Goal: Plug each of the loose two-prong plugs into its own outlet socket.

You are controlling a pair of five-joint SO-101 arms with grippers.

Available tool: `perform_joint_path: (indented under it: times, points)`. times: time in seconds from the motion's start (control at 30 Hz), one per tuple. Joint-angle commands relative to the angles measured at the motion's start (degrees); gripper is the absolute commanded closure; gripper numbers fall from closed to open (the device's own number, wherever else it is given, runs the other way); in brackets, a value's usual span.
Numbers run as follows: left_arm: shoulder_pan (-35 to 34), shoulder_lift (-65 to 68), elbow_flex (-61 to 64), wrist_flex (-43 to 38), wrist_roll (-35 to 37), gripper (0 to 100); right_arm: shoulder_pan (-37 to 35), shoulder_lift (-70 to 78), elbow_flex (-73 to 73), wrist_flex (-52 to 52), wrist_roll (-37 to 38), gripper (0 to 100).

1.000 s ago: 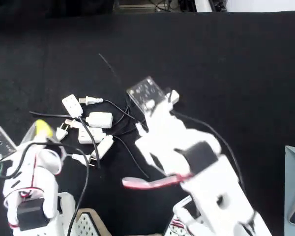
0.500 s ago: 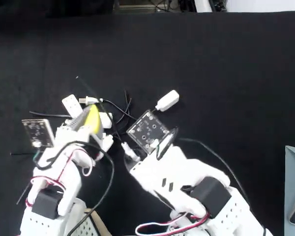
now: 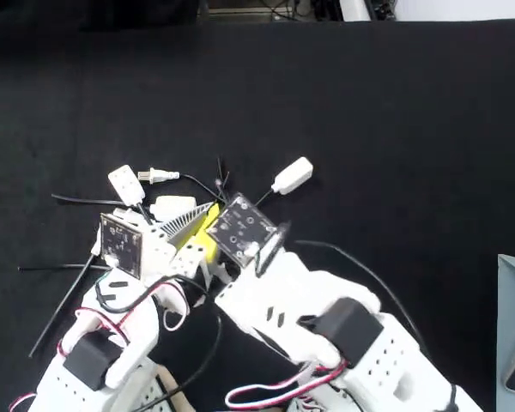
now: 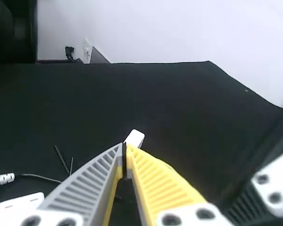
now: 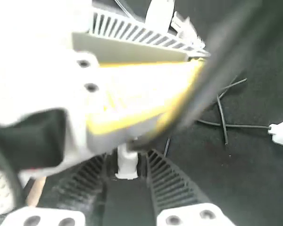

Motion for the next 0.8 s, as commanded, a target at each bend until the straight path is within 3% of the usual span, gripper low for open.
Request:
perform_joint_path:
  times: [0.0,0.3,0.63,0.77]
  points:
    - [1.71,-0.35,-0.66,-1.14,-3.43,97,-0.35,3.21,-1.19,-1.76,-0.62,98.7]
    - [1.19,-0.35,-1.54,2.20,-5.80,97,2.37,3.30,-1.27,-1.76,-0.62,98.7]
    - [-22.11,-0.18,-3.82,20.22,-6.15,97,19.96,3.74,-1.80,-3.16,-0.18,98.6]
    - [-24.57,0.00,-2.95,23.38,-15.03,97,24.00,3.74,3.03,-8.44,-0.53,98.6]
